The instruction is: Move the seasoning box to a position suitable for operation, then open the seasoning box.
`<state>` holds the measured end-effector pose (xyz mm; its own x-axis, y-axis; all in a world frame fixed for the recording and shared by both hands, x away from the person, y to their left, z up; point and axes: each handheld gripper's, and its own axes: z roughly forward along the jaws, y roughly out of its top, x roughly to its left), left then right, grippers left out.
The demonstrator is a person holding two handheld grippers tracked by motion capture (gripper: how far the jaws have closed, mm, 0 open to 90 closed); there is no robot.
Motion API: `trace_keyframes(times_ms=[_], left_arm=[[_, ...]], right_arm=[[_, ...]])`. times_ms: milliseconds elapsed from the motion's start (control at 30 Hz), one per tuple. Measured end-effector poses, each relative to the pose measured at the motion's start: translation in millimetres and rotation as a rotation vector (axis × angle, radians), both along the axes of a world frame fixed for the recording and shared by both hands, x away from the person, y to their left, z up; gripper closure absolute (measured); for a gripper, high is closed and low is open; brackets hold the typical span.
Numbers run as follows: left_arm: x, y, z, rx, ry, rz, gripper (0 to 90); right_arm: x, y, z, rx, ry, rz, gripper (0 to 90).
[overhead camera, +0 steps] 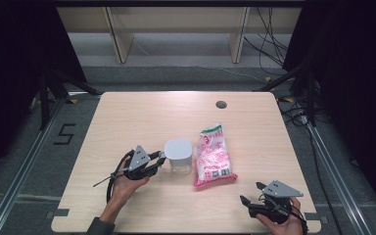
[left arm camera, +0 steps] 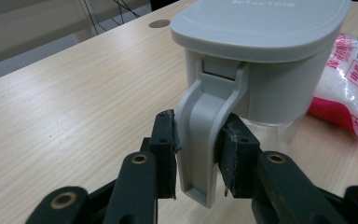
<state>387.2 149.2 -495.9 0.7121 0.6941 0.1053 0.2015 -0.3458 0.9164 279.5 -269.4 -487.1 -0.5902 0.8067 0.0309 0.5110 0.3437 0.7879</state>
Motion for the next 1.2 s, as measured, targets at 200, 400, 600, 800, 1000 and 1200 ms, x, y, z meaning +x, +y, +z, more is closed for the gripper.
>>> trace_keyframes(times_ms=[200,400,600,800,1000,1200], left_arm=[[9.0,-0.5,-6.4,-0.044,0.026,0.01,70.3],[13.6,-2.3,-9.4,-0.089,0.037,-0.014,70.2],[12.5,-1.7,-10.0,-0.091,0.038,-0.015,70.3],[11.9,-1.3,-10.7,-0.112,0.046,-0.002,69.5],[9.2,7.3,-2.3,-0.064,0.108,-0.029,48.8],[5.6,14.9,6.2,-0.081,0.16,-0.051,33.7]], right_arm=[[-0.9,0.5,-0.5,0.01,0.005,-0.017,25.2],[1.3,-1.1,-0.7,0.012,0.009,0.016,25.2],[0.4,-1.4,-0.4,0.011,0.0,0.005,25.2],[-0.6,0.3,-0.9,0.02,0.003,-0.012,25.2],[-2.0,1.0,-0.1,0.013,0.008,-0.02,25.2],[0.5,-0.6,-0.4,-0.001,-0.016,0.01,25.2]])
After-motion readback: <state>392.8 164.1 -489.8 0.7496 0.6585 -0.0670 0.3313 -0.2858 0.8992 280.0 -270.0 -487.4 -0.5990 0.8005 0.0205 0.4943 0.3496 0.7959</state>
